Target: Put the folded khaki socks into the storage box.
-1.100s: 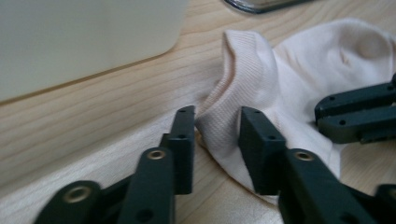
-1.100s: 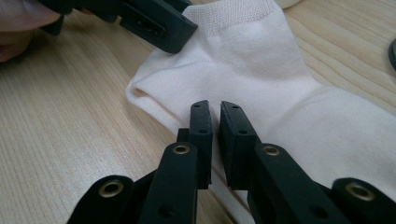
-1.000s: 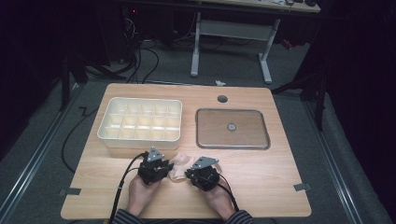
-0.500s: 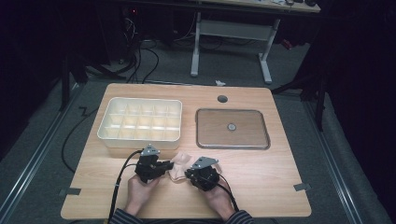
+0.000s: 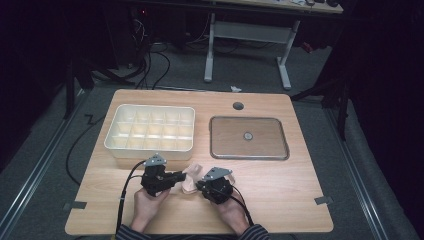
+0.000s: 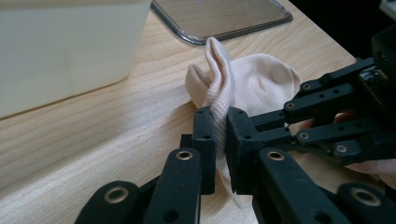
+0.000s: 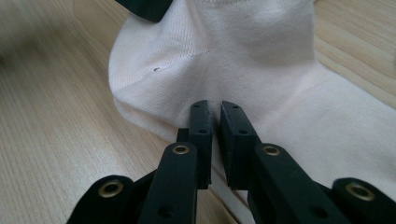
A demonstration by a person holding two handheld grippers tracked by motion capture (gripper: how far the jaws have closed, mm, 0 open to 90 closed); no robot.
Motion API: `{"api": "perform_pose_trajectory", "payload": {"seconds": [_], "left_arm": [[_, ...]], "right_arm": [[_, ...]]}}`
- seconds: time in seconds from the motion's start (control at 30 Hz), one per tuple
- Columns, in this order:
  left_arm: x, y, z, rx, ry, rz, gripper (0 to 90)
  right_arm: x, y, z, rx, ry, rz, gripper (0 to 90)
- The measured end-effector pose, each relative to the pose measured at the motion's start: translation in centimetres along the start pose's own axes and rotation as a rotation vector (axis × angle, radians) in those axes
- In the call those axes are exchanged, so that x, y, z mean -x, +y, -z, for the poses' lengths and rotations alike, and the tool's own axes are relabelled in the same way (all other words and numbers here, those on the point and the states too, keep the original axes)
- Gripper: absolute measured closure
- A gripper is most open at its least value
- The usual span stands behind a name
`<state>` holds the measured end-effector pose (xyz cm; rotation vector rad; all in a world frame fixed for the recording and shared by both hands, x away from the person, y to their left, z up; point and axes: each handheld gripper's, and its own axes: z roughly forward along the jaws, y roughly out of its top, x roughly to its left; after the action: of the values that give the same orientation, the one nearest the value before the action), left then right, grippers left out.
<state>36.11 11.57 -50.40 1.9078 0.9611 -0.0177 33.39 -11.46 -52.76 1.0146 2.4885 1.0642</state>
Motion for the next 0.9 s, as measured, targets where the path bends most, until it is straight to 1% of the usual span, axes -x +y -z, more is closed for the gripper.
{"api": "perform_pose_trajectory", "payload": {"seconds": [0.07,0.23,0.3,0.4,0.43,0.5,0.57,0.67,0.73,0.8,0.83,0.9], "left_arm": [[0.0,0.1,0.2,0.011,-0.011,0.005,83.7],[0.0,0.3,0.4,0.032,-0.034,0.006,83.8],[-0.1,0.4,0.5,0.042,-0.054,0.011,83.8],[-0.4,0.4,0.7,0.056,-0.074,0.014,83.9],[-0.4,0.4,0.8,0.062,-0.076,0.017,83.9],[-0.5,0.4,0.7,0.066,-0.081,0.019,84.0],[-0.5,0.4,0.7,0.068,-0.081,0.017,84.0],[-0.5,0.3,0.7,0.068,-0.065,0.009,84.0],[-0.6,0.3,0.7,0.064,-0.065,0.010,83.9],[-0.7,0.3,0.9,0.067,-0.060,0.003,83.9],[-0.7,0.3,1.0,0.068,-0.059,0.002,83.8],[-0.6,0.4,1.2,0.068,-0.047,-0.004,83.9]], "right_arm": [[-0.1,0.2,-0.1,-0.004,0.008,-0.008,83.3],[-0.4,0.9,-0.6,-0.025,0.017,0.019,83.3],[-0.5,1.2,-0.8,-0.033,0.026,0.021,83.3],[-0.5,1.4,-1.2,-0.028,0.046,0.016,83.4],[-0.5,1.5,-1.3,-0.030,0.058,0.005,83.4],[-0.5,1.8,-1.4,-0.037,0.068,0.006,83.4],[-0.8,2.1,-1.7,-0.045,0.068,0.017,83.3],[-1.1,2.6,-2.1,-0.052,0.073,0.034,83.2],[-1.1,2.7,-2.2,-0.053,0.092,0.026,82.6],[-1.0,2.7,-2.2,-0.048,0.100,0.021,79.1],[-0.9,2.8,-2.0,-0.051,0.098,0.017,77.4],[-0.7,2.7,-1.4,-0.035,0.088,0.010,75.6]]}}
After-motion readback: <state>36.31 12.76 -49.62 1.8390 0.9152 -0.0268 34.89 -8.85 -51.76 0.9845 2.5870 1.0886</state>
